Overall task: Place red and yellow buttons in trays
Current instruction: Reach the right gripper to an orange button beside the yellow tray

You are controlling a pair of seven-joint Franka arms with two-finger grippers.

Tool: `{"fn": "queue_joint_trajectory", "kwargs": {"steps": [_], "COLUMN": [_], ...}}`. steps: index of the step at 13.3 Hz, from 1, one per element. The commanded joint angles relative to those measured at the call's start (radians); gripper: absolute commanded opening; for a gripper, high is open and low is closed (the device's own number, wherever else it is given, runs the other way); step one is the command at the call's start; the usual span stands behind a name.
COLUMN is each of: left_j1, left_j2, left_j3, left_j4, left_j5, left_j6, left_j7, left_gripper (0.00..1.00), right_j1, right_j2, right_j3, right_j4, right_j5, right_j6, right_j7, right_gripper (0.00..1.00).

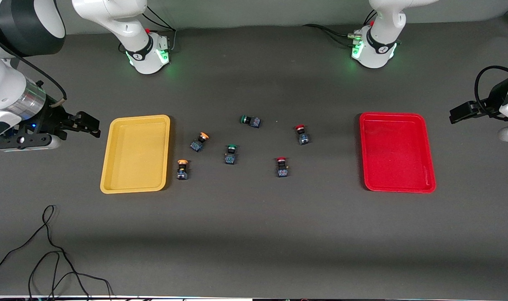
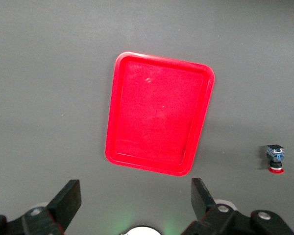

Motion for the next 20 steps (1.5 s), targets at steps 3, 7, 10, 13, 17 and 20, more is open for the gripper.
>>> {"fn": "queue_joint_trajectory", "kwargs": {"steps": [3,7,10,13,17,20], "left_j1": [-0.006,-0.006,-0.010,-0.039,-0.123,-0.242], "left_j2": [-0.008,-0.004,0.005,0.021,0.079,0.148], "left_j3": [0.008,0.009,0.008,0.008,0.008,0.008], "left_j4": [-0.006,-0.002,-0.008,-0.015,-0.017,-0.017], "left_j5": [-0.039,-0.041,-0.042,-0.079,-0.130,-0.133], "left_j6": [-0.025,-0.023,-0.026,-0.026,-0.008,0.092], "left_j7": [0.025,0.059,0.059,0.054,-0.025,-0.179], "left_gripper": [1.00,1.00,1.00,1.00,1.00,1.00], "right_j1": [0.009,0.022,0.022,0.025,0.052,0.048], "right_j2": [0.007,0.111,0.138,0.189,0.357,0.412], "right_j3": [0.010,0.145,0.249,0.314,0.334,0.331], "right_j4": [0.005,-0.016,-0.189,-0.430,-0.461,-0.463], "right_j5": [0.008,0.010,0.010,0.010,-0.001,-0.001], "right_j6": [-0.016,0.062,0.272,0.587,0.706,0.705], "right_j7": [-0.005,0.199,0.368,0.526,0.626,0.644], "right_gripper": [1.00,1.00,1.00,1.00,1.00,1.00]}}
